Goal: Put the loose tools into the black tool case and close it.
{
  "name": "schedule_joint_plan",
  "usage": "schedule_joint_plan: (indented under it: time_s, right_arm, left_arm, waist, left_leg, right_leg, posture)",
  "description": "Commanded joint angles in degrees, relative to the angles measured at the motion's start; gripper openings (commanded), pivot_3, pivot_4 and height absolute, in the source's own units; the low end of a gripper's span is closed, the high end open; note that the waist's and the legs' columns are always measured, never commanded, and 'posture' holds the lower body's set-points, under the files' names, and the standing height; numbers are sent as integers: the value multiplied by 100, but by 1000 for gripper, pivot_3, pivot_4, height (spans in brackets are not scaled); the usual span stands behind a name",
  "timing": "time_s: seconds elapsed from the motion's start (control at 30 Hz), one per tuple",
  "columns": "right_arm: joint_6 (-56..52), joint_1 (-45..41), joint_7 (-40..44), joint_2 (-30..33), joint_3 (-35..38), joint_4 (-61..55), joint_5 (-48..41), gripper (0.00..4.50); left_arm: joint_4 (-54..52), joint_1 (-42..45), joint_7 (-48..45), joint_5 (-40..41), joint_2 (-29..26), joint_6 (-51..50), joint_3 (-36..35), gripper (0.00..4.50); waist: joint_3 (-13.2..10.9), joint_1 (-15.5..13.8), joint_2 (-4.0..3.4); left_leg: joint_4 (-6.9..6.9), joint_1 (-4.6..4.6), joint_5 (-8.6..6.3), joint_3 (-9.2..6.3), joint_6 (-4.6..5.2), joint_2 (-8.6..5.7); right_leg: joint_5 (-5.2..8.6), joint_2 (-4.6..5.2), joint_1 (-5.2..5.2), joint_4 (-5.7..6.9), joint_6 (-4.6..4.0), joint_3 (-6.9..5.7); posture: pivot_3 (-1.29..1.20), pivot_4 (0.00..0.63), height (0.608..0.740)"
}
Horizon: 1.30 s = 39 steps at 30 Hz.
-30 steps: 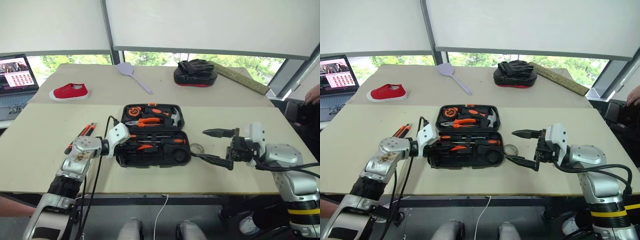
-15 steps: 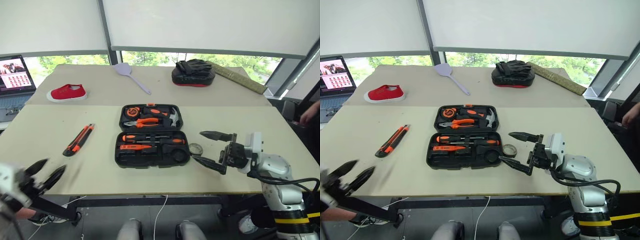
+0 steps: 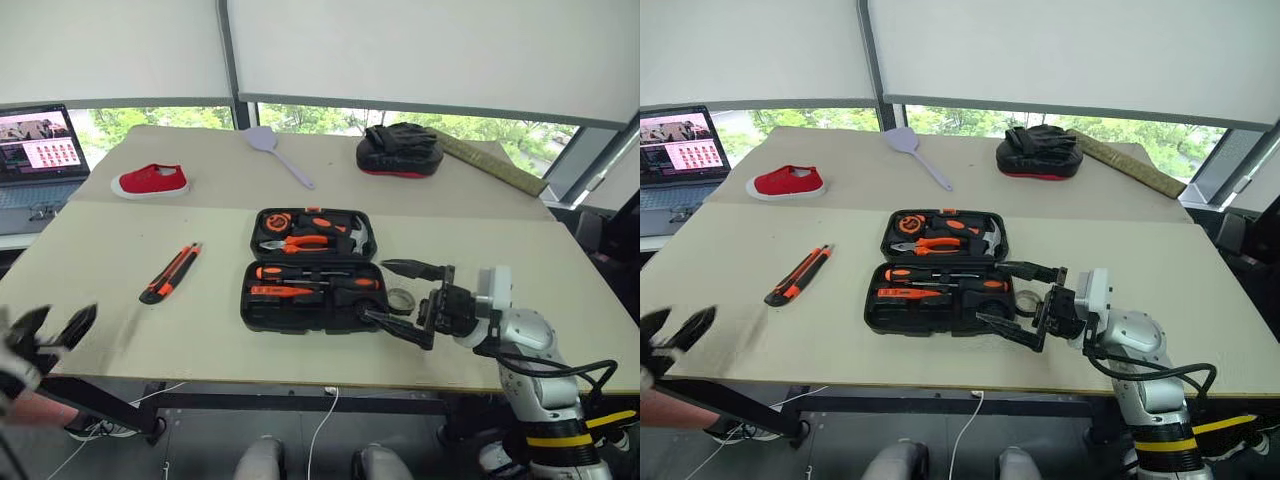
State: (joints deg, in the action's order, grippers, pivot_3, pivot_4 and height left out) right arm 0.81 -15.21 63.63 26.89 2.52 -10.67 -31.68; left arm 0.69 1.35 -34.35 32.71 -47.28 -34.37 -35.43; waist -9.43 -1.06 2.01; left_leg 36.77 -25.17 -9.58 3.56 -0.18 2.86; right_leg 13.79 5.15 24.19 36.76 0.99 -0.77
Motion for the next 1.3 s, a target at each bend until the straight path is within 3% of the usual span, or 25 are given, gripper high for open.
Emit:
schedule_joint_plan:
  time_s: [0.03, 0.17, 0.27, 0.4, 0.43, 0.57, 0.6, 0.7, 0.73, 0.83, 1.0, 1.17, 1.3]
  right_arm:
    - [-18, -228, 35, 74, -2, -34, -9, 4500]
    - [-37, -392, 106, 203, -6, 79, 7, 4500]
    - [-59, -393, 105, 293, 33, 62, -21, 4500]
    - [-148, -301, 31, 390, 52, -89, -42, 4500]
    - [-176, -279, 9, 405, 55, -134, -55, 4500]
    - [-257, -212, -40, 461, 79, -251, -75, 4500]
    - [-272, -200, -47, 481, 94, -266, -75, 4500]
    - [-287, -138, -42, 621, 203, -295, -84, 4500]
    - [-304, -113, -32, 680, 253, -298, -106, 4500]
    - [-474, 86, 132, 1086, 536, -343, -224, 4500]
    - [-553, 620, 549, 1716, 781, -383, -236, 4500]
    - [-559, 813, 455, 1753, 834, -515, -217, 4500]
    - [-598, 899, 377, 1713, 838, -638, -220, 4500]
  left_arm:
    - [989, 1121, -299, -572, -506, -470, 1245, 4442]
    - [2107, 2486, -537, -1115, -612, -652, 2247, 4442]
    - [2625, 2956, -799, -1410, -609, -870, 2807, 4442]
    - [3342, 3331, -1003, -1822, -420, -277, 3181, 3574]
    - [3482, 3416, -1006, -1817, -359, -255, 3147, 3029]
    - [3700, 3547, -1294, -1790, -231, 147, 3043, 1730]
    - [3725, 3582, -1309, -1746, -196, 294, 2939, 1666]
    - [3341, 3790, -2097, -1034, 113, 1980, 2091, 1665]
    - [2950, 3763, -2552, -706, 167, 1990, 1964, 1664]
    - [1288, 3274, -4191, -853, -246, 1972, 3061, 1664]
    - [-43, 3201, -4364, -1214, 62, 1816, 4178, 1664]
    - [15, 3263, -4176, -2228, 323, 2449, 5055, 1664]
    - [335, 3385, -4008, -2652, 517, 2443, 5321, 1664]
  waist:
    - [0, 37, -1]
    - [-1, 106, 2]
    - [-2, 151, 4]
    - [-2, 163, 4]
    - [-2, 157, 4]
    - [-2, 134, 4]
    - [-2, 119, 4]
    - [-8, 28, 13]
    - [-11, 15, 20]
    - [-17, 23, 33]
    - [8, -7, -16]
    - [6, 80, -13]
    - [6, 69, -13]
  left_leg:
    - [0, 0, 1, 1, 1, -3]
    - [-1, -5, 31, 2, 50, -2]
    - [-4, -18, 22, 2, 49, 4]
    - [-4, -17, 14, 2, 51, 3]
    - [-3, -15, 15, 2, 51, 3]
    - [2, -12, 19, 2, 45, 3]
    - [3, -12, 20, 2, 44, 1]
    - [6, -18, 22, 2, 42, -1]
    - [9, -25, 23, 2, 41, 0]
    - [17, -44, 24, 2, 42, -3]
    - [16, -33, 7, 17, 69, -27]
    - [21, -21, 11, 16, 69, -2]
    - [22, -7, 12, 15, 70, -1]
  right_leg:
    - [-9, -1, -9, 2, 14, 4]
    - [-28, -14, -8, 6, 11, 10]
    - [-24, -26, 3, 11, 13, 15]
    - [-12, -27, 2, 19, 14, 17]
    - [-12, -26, 0, 20, 14, 16]
    - [-13, -23, -3, 24, 13, 17]
    - [-13, -20, -3, 23, 13, 17]
    - [-13, -12, 0, 24, 13, 10]
    - [-14, -6, 1, 23, 12, 2]
    - [-20, -3, 3, 14, 19, 2]
    - [-14, 18, -16, -2, 43, 19]
    - [-12, -31, -4, 5, 35, 47]
    - [0, -40, -7, 13, 58, 63]
  posture:
    - [0, 150, 740]
    - [0, 150, 740]
    - [0, 150, 740]
    - [0, 150, 740]
    - [0, 150, 740]
    - [0, 150, 740]
    - [0, 150, 740]
    - [0, 150, 740]
    - [0, 150, 740]
    - [0, 150, 740]
    - [0, 150, 740]
    - [0, 150, 740]
    - [0, 150, 740]
